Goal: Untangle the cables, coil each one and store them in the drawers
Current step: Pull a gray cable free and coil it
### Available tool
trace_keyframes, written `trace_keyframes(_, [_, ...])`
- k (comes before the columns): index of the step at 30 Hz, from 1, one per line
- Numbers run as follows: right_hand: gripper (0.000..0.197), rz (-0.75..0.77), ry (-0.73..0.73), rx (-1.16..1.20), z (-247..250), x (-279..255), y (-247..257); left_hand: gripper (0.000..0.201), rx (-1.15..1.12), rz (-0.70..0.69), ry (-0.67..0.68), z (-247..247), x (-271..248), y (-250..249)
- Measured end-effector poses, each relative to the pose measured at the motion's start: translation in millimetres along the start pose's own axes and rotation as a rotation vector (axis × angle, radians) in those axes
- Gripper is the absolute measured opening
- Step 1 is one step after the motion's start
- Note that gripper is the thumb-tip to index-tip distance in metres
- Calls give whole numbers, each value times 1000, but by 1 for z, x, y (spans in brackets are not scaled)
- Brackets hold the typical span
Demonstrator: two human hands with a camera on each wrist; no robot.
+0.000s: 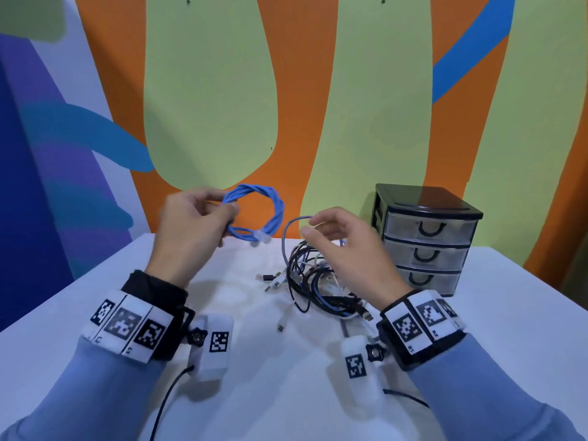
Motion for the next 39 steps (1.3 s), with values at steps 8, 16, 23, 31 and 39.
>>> trace_keyframes(8, [50, -169, 172, -676, 18, 3, -23, 14, 732, 351, 328, 25, 28, 72])
trace_keyframes(16, [24, -189, 158, -385, 19, 8, -56, 55, 759, -123, 326, -18, 21, 31])
trace_keyframes(23, [27, 151, 24, -178, 17, 7, -29, 22, 441, -268, 440, -96, 4, -13])
trace_keyframes(31, [40, 17, 335, -199, 5, -2, -22, 26, 178, -453, 54, -69, -9, -43])
trace_keyframes(39, [55, -97, 84, -553, 19, 1, -27, 34, -71, -432, -283, -26, -1, -58])
Point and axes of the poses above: each hand's wrist, its own x-axis towards the middle knuckle, its own z-axis out of the back of the hand, y = z × x, the point moved 3 cm from there along x, towards the middle knuckle
